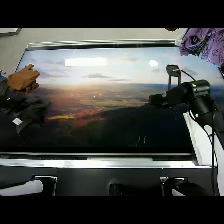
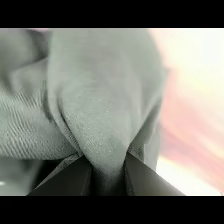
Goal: Fold the clothes and pants, and hang the long-sleeved shirts on hangers.
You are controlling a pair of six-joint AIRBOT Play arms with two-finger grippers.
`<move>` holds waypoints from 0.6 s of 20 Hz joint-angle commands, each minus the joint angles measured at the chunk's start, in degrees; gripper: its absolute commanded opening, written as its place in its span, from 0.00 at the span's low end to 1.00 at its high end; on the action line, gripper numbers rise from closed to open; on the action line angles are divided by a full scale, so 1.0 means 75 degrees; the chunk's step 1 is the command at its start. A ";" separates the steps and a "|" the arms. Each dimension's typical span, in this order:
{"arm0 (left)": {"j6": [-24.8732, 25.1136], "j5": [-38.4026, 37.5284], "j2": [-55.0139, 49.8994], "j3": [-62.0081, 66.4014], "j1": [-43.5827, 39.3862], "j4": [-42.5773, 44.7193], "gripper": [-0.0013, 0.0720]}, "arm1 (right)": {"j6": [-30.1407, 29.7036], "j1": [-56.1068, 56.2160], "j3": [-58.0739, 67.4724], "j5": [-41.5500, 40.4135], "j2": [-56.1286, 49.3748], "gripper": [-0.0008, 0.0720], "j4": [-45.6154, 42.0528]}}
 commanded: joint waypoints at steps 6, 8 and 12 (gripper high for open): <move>-0.2040 0.0052 0.0915 -0.0067 -0.6102 -0.0868 0.05 | -0.1093 0.0003 0.0003 -0.1145 0.0207 0.45 -0.0073; -0.2040 0.0676 0.0425 -0.0085 -0.7306 -0.0863 0.05 | -0.1148 0.0006 0.0003 -0.1265 0.0210 0.51 -0.0073; -0.2433 0.1049 -0.0376 -0.0082 -0.7883 -0.0866 0.59 | -0.1288 0.0003 -0.0003 -0.1259 0.0210 0.76 -0.0067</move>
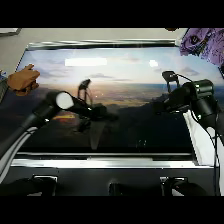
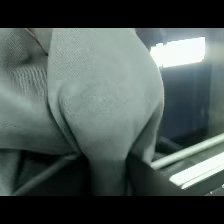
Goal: Fold the clothes and pants, and hang the long-sleeved shirts on hangers.
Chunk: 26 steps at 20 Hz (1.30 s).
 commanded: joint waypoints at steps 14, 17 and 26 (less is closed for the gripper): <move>0.1049 -0.2882 0.1649 0.0405 0.3911 0.1886 0.76 | -0.0583 0.0015 -0.0003 0.1976 -0.3314 0.91 0.4966; 0.1046 -0.2876 0.1649 0.0405 0.4156 0.1886 0.76 | -0.0731 0.0012 -0.0003 0.2218 -0.3681 0.90 0.5490; 0.1649 -0.1813 0.1600 -0.1256 0.4820 0.0731 0.74 | -0.0892 0.0009 0.0000 0.2486 -0.3529 0.06 0.5167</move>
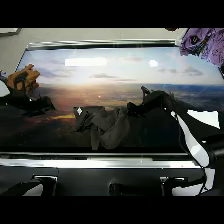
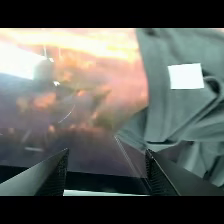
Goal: Fold the clothes and pants, and hang the long-sleeved shirts on hangers.
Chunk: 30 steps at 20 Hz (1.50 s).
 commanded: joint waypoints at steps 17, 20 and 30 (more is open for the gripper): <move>0.4214 0.4447 -0.1836 -0.2632 -0.0297 -0.6219 0.05 | 0.0600 0.0000 0.0012 -0.0478 0.1760 0.06 -0.1848; 0.3188 0.4074 -0.1096 -0.1478 0.0262 -0.4744 0.04 | 0.1448 0.0000 0.0685 -0.0233 0.2556 0.06 -0.3602; 0.0475 0.2075 0.2460 0.3552 0.1550 0.1498 0.04 | 0.2203 0.0000 0.3115 -0.1008 0.6193 0.06 -0.7000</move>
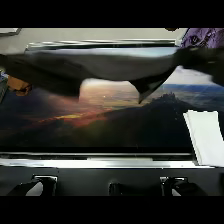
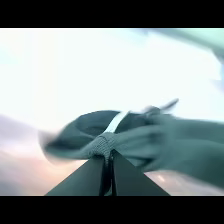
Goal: Fold the clothes and pants, and hang the long-sleeved shirts on hangers.
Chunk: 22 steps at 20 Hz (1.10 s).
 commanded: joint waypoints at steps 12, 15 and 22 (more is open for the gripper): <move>-0.0530 -0.1690 0.1408 -0.0542 0.0169 0.1411 0.04 | 0.0863 0.0000 0.0271 -0.0778 -0.0551 0.06 0.0705; -0.0452 -0.1326 -0.0044 -0.1784 0.0169 0.1268 0.05 | 0.0903 0.0006 0.0271 -0.0886 -0.2567 0.06 0.1682; -0.0458 0.0405 -0.3891 -0.2812 0.0169 0.0405 0.05 | 0.0970 0.0006 0.0274 0.0799 -0.6350 0.06 0.2334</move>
